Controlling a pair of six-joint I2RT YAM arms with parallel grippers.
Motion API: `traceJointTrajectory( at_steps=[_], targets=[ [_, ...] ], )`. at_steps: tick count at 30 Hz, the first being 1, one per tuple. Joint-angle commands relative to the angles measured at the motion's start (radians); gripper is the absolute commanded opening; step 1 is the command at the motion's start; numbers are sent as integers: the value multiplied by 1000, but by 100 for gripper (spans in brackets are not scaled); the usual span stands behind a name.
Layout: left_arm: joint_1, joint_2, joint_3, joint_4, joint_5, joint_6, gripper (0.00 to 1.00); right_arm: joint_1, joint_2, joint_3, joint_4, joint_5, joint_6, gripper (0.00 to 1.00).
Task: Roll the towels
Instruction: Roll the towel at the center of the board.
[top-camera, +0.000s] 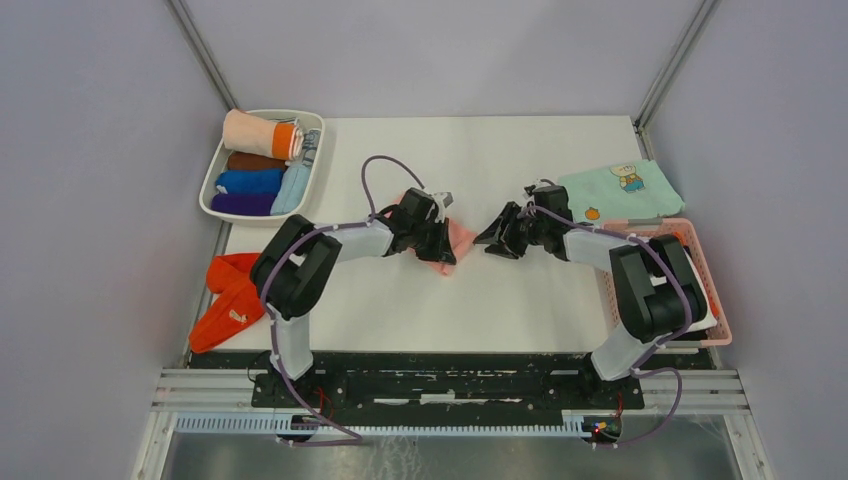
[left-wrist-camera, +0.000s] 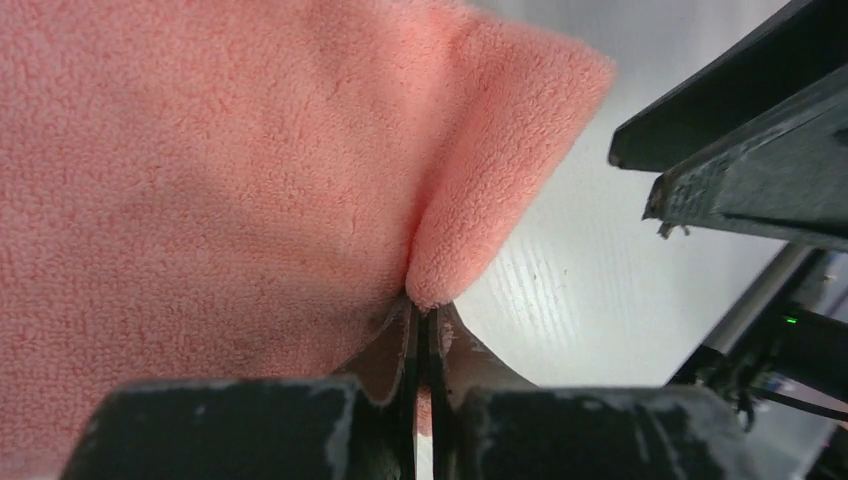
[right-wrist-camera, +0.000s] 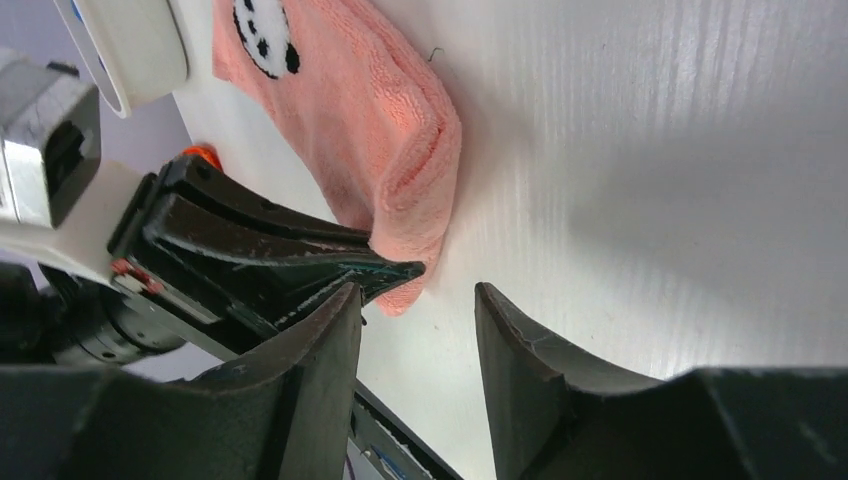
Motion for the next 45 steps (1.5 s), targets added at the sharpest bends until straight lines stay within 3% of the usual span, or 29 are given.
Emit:
traceJointTrajectory(
  at_steps=[1, 5, 11, 31, 40, 45],
  targets=[
    [56, 36, -56, 113, 191, -160, 3, 1, 32, -43, 231, -70, 5, 53],
    [101, 45, -110, 216, 264, -249, 3, 2, 75, -53, 304, -80, 8, 53],
    [127, 78, -125, 247, 296, -307, 3, 11, 146, -37, 379, -83, 37, 53],
    [140, 129, -62, 149, 276, -306, 3, 43, 282, -29, 608, -78, 160, 56],
    [140, 135, -50, 132, 270, -304, 3, 44, 321, -18, 605, -24, 179, 55],
    [140, 138, -50, 130, 269, -304, 3, 44, 330, -9, 523, 35, 160, 52]
  ],
)
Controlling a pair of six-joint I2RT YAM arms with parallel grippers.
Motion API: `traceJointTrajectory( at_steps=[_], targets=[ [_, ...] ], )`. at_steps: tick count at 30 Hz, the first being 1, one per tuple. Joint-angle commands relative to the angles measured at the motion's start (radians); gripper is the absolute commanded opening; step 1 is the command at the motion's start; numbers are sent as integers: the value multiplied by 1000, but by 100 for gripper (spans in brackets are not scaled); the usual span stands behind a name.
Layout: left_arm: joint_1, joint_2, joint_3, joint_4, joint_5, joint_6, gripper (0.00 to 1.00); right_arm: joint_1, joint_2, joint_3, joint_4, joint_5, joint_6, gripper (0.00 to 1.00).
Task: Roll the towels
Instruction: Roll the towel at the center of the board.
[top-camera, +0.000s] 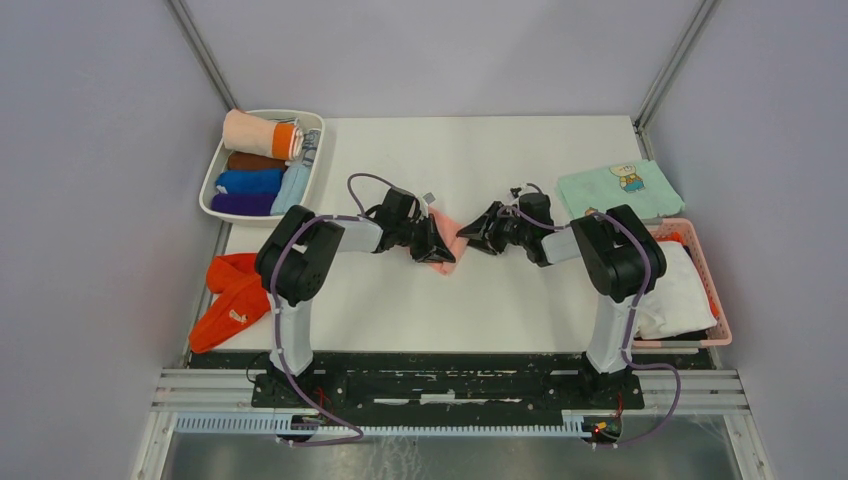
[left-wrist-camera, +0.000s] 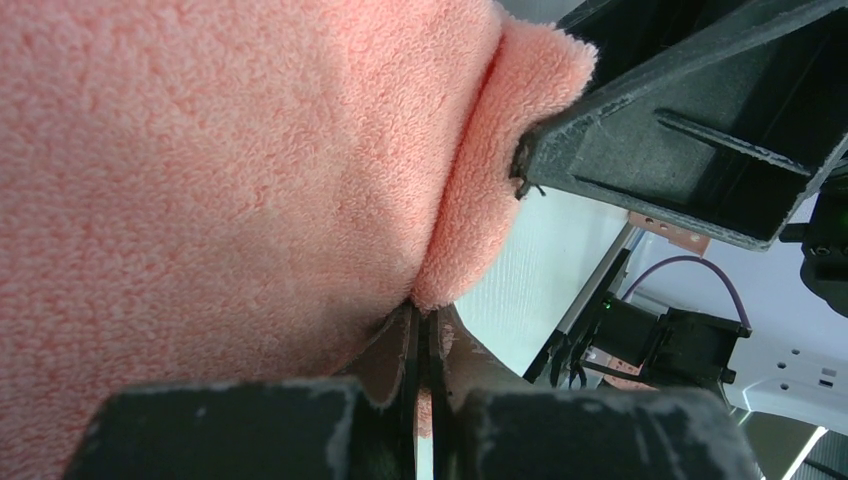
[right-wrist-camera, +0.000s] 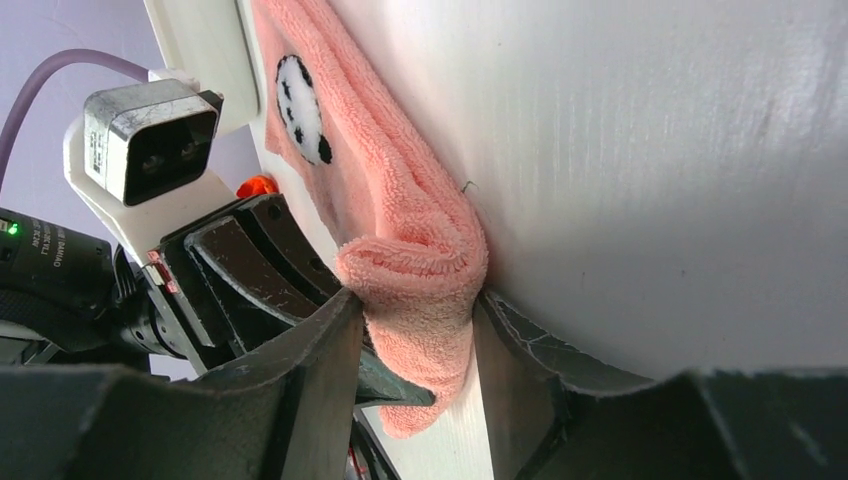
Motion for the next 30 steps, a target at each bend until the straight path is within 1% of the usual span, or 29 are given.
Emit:
traceJointTrajectory(
  at_steps=[1, 4, 6, 7, 11, 16, 20, 25, 28, 30],
  targets=[
    [0, 41, 4, -56, -58, 2, 3, 6, 21, 27, -66, 100, -32, 51],
    [0, 39, 5, -56, -60, 1, 4, 10, 12, 39, -168, 148, -66, 46],
    [-1, 36, 3, -57, -61, -1, 6, 13, 5, 48, -238, 186, -79, 40],
    [-1, 31, 1, -59, -60, -1, 7, 13, 1, 56, -281, 206, -83, 35],
    [-1, 2, -16, -77, -83, 6, 13, 16, -20, 89, -443, 277, -101, 25],
    [-1, -36, -69, -84, -112, 5, 22, 32, -57, 148, -632, 357, -128, 15],
    [0, -91, -131, -101, -157, 5, 26, 43, -76, 188, -736, 394, -141, 12],
    [0, -191, -202, -144, -245, 2, 30, 46, -80, 207, -781, 403, -147, 9],
    [-3, -287, -216, -214, -342, 15, 36, 47, -79, 219, -808, 405, -147, 7],
    [-16, -345, -207, -283, -434, 40, 41, 50, -85, 230, -829, 410, -147, 7]
  ],
)
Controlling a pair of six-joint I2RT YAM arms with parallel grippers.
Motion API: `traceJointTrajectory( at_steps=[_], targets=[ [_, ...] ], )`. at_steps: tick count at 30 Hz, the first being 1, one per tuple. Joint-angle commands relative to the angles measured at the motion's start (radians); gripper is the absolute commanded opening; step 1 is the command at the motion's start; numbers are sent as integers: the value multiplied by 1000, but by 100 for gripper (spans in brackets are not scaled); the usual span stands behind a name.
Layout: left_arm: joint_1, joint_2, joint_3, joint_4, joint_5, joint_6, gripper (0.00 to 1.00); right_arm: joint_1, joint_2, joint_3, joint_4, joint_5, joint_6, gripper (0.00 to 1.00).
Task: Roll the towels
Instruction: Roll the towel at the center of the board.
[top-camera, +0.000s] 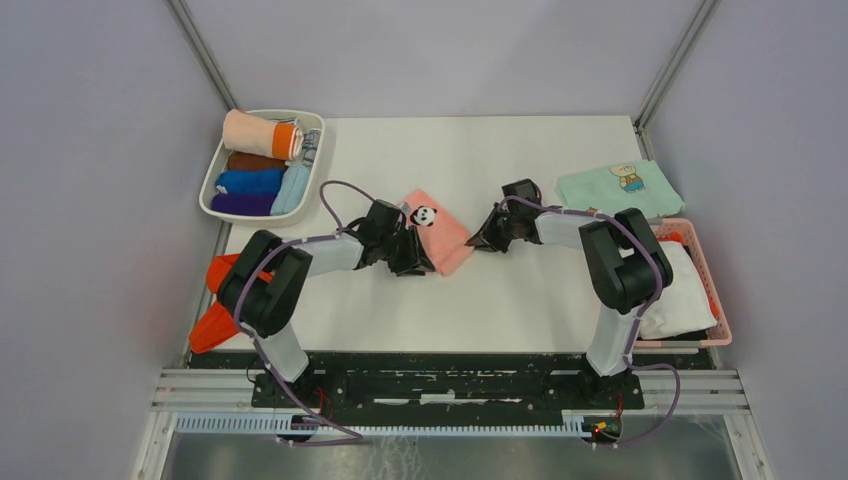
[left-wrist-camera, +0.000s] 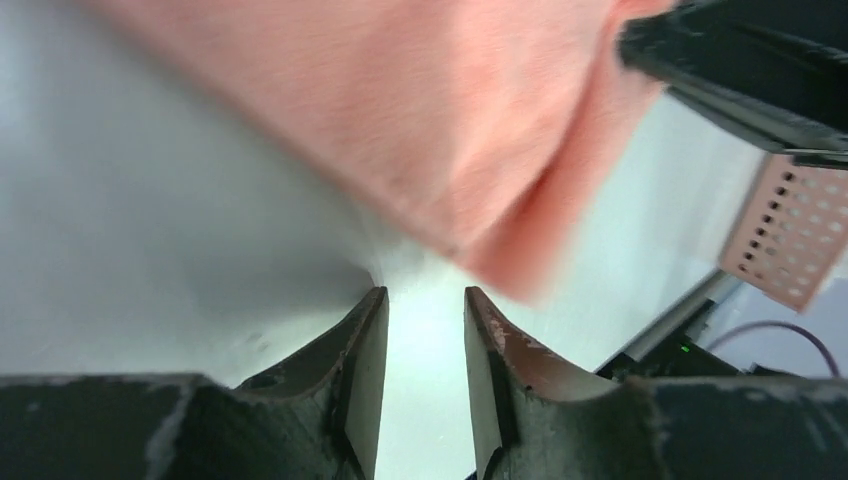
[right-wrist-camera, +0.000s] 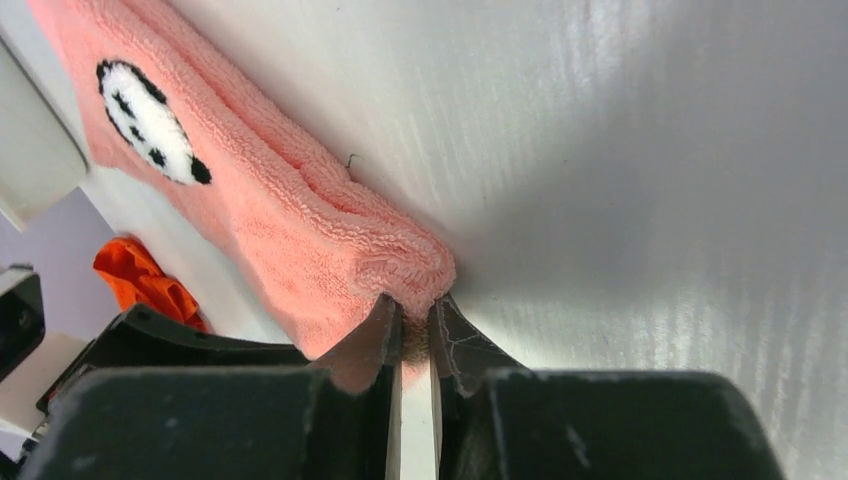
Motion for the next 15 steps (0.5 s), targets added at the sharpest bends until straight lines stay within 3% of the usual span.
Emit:
traceJointTrajectory(
  at_steps=[1, 7, 12, 15],
  targets=[
    [-31, -138, -1, -241, -276, 56, 44, -12, -7, 20, -169, 153, -49, 6],
    [-267, -217, 120, -411, -693, 134, 55, -10, -14, 63, -243, 158, -38, 4],
    [-545, -140, 267, -428, -1073, 279, 59, -9, -8, 93, -294, 151, -32, 2],
    [-603, -54, 344, -407, -1135, 369, 59, -9, -4, 97, -297, 137, -27, 2]
  ],
)
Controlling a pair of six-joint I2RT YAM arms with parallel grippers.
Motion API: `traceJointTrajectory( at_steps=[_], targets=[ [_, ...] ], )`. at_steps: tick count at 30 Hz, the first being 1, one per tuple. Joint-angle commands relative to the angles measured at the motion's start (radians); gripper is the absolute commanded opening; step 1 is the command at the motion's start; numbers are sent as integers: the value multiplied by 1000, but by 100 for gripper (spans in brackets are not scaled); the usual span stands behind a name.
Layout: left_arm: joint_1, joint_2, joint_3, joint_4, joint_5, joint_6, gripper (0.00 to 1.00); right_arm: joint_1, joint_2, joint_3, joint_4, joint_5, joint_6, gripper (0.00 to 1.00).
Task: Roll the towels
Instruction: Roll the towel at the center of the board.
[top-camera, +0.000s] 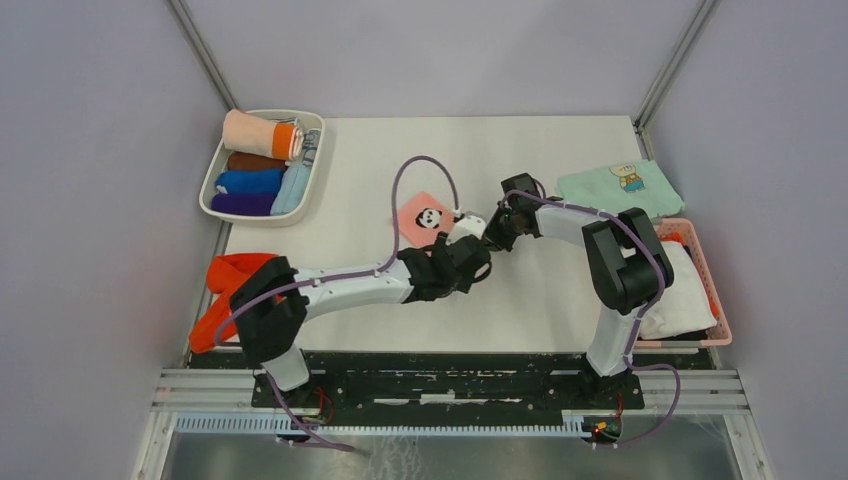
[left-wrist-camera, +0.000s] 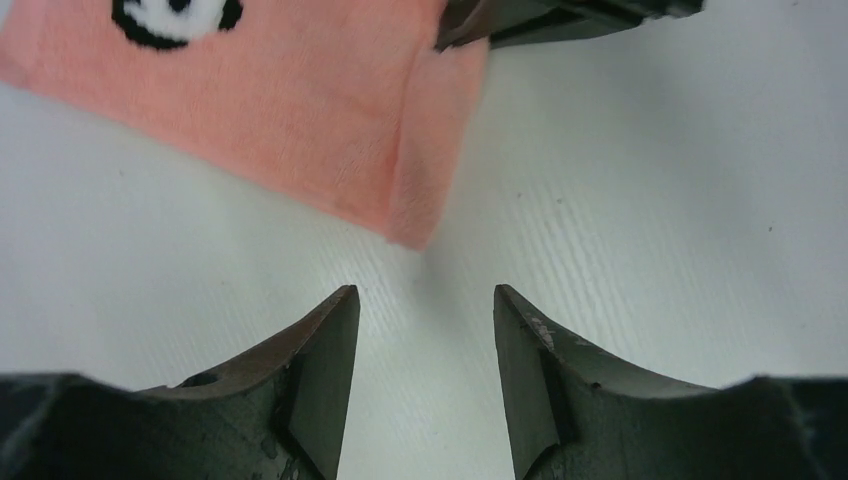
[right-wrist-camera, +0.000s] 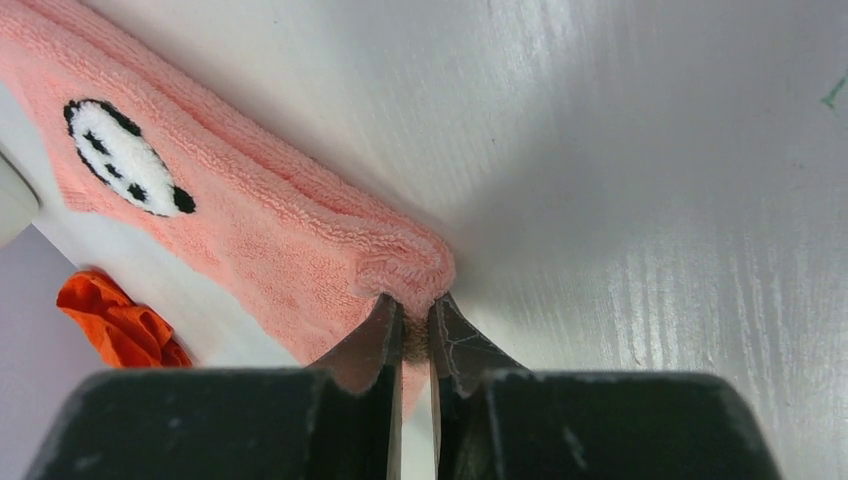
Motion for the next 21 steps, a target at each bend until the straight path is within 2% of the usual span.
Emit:
traceJointTrajectory(
  at_steps=[1, 6, 13, 21],
  targets=[
    [-97, 114, 131, 25, -267, 207, 59, -6, 6, 19, -102, 52, -18, 2],
    [-162, 219, 183, 107, -305, 355, 59, -6, 6, 22, -108, 42, -20, 2],
    [-164, 336, 216, 145, -366, 461, 59, -6, 11, 21, -111, 28, -22, 2],
    [-164, 405, 212, 213, -372, 540, 58, -6, 13, 22, -113, 26, -20, 2]
  ],
)
